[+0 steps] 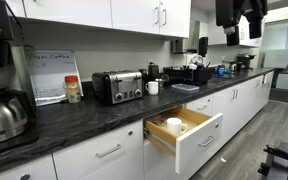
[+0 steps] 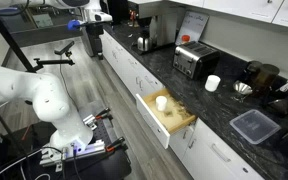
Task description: Close the top drawer of the bottom cabinet.
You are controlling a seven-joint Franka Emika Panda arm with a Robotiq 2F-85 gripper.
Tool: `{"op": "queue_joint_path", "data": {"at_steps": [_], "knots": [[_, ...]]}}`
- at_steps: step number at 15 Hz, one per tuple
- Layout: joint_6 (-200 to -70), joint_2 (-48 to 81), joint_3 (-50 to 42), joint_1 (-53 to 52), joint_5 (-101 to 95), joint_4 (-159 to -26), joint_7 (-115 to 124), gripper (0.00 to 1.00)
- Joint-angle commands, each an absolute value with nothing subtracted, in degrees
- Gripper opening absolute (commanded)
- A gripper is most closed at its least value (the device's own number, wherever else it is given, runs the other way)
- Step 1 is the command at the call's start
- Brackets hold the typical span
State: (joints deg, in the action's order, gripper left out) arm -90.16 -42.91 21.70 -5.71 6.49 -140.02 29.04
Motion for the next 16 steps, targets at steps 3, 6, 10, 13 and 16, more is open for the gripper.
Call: {"op": "queue_joint_path", "data": {"at_steps": [3,6,10,13,16], "knots": [[-90.1,-42.8,21.5,-6.0,6.3,-139.9,29.2,1.0],[-90.1,-42.8,21.5,-6.0,6.3,-139.9,29.2,1.0],[-90.1,-44.0,19.9,-5.9,6.2,-143.1,28.1,1.0],[-94.7,-47.6,17.2,-5.5,5.8,-150.7,26.4,1.0],[-100.4,-49.4,14.0,-4.7,5.8,-157.8,24.2,1.0]]}}
